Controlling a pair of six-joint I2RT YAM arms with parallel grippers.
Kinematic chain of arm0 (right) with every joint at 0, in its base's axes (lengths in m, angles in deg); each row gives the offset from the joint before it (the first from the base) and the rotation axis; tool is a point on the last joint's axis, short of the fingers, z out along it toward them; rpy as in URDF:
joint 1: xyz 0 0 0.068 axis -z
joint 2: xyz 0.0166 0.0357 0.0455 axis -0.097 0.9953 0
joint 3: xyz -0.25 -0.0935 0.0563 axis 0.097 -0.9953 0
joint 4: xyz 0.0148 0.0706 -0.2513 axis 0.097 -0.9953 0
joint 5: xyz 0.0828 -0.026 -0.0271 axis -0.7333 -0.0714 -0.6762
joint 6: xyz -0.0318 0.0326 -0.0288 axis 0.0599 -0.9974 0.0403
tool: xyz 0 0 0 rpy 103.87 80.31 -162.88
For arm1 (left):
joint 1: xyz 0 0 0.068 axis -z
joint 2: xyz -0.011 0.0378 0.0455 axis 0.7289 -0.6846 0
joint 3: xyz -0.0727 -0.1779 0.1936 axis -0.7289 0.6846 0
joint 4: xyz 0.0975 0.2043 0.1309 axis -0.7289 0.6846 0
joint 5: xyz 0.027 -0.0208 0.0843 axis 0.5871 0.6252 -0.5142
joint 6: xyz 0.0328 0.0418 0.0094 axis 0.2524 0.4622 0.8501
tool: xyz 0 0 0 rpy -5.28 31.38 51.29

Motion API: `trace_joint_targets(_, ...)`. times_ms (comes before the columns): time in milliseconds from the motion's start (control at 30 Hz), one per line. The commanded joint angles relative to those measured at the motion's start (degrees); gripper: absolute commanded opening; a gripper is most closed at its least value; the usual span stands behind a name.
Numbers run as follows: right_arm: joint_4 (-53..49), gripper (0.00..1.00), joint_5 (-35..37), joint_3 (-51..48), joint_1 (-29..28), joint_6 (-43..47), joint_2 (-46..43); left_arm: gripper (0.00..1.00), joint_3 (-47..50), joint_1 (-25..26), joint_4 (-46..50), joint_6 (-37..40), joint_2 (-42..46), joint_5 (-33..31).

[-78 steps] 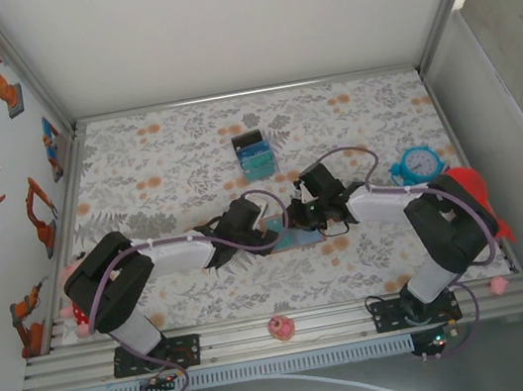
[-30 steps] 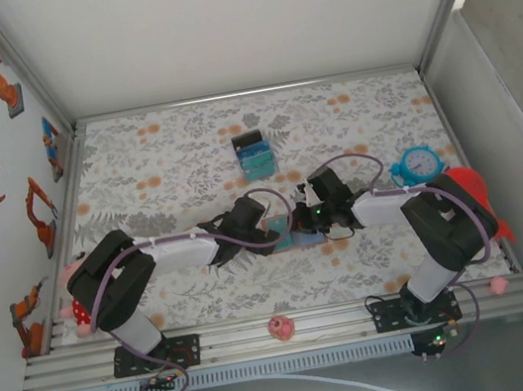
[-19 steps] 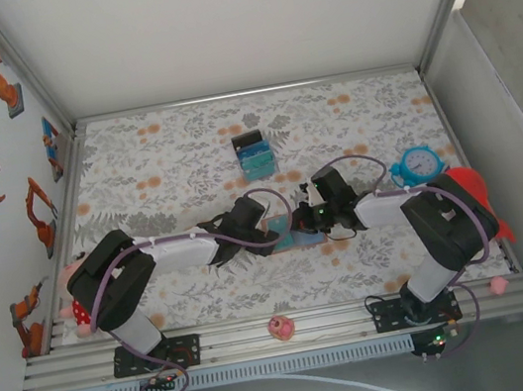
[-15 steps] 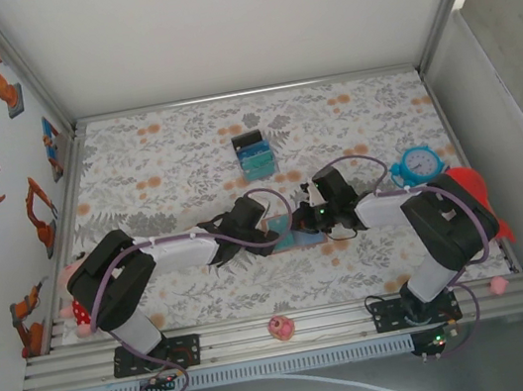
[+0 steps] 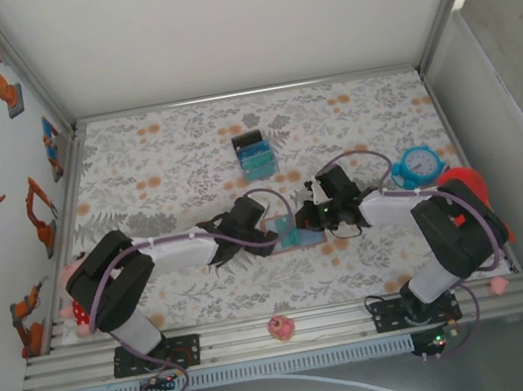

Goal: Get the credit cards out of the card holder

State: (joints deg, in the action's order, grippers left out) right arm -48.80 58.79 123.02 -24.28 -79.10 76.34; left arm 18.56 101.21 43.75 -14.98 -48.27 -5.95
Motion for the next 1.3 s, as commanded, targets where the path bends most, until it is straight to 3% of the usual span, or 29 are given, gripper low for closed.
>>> trace_joint_targets(0, -4.52, 0.00, 3.10, 1.68, 0.40, 2.60, -1.65, 0.97, -1.59, 0.17, 3.52, 0.46, 2.74, 0.55)
trace_joint_targets(233, -5.99, 0.00, 3.50, 2.80, 0.40, 3.20, -2.00, 0.97, -3.58, 0.25, 0.98, 1.81, 4.35, 1.52)
trace_joint_targets(700, -11.01, 0.00, 5.40, 4.31, 0.40, 4.53, -4.59, 0.97, -6.93, 1.39, -0.35, 5.78, -3.92, 2.37)
trace_joint_targets(933, -8.90, 0.00, 2.14, 4.02, 0.23, 2.53, -4.21, 0.97, -8.30, 2.45, 1.27, 6.64, -6.72, 0.10)
trace_joint_targets(1267, 0.51, 0.20, -0.86, 1.28, -2.33, -1.19, -0.85, 0.97, -6.20, 2.54, -0.70, 3.40, -6.75, 1.50)
